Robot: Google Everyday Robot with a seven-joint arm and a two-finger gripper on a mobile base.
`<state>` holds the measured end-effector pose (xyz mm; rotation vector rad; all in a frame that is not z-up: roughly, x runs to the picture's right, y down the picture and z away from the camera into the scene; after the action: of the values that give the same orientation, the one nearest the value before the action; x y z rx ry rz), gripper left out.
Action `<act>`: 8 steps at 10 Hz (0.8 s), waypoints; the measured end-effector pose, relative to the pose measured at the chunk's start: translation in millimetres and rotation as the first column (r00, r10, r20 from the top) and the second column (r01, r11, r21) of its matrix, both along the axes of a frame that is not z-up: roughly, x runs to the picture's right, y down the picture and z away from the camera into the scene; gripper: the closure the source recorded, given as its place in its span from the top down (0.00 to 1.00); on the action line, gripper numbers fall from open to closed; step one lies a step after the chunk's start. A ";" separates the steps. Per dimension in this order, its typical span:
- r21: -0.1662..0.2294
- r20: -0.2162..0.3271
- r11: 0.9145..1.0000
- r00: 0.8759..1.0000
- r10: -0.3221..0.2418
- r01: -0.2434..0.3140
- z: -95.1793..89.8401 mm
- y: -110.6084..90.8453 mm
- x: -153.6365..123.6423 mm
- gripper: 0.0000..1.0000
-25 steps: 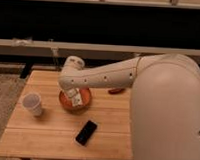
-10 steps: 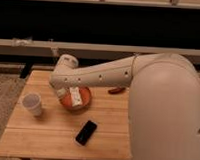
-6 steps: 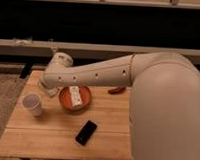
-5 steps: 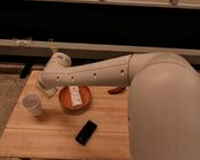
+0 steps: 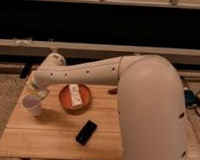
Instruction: Place the white sponge in the ceramic cup
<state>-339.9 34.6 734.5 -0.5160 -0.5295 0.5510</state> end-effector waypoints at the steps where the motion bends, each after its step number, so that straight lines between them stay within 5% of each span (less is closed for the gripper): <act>1: 0.000 0.017 1.000 1.000 -0.013 0.013 -2.4 2.5 -8.3 0.00; 8: 0.004 0.088 0.995 0.991 -0.105 0.105 -16.4 29.2 -46.7 0.00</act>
<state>-386.6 63.8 718.1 -0.5671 -0.5827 0.4298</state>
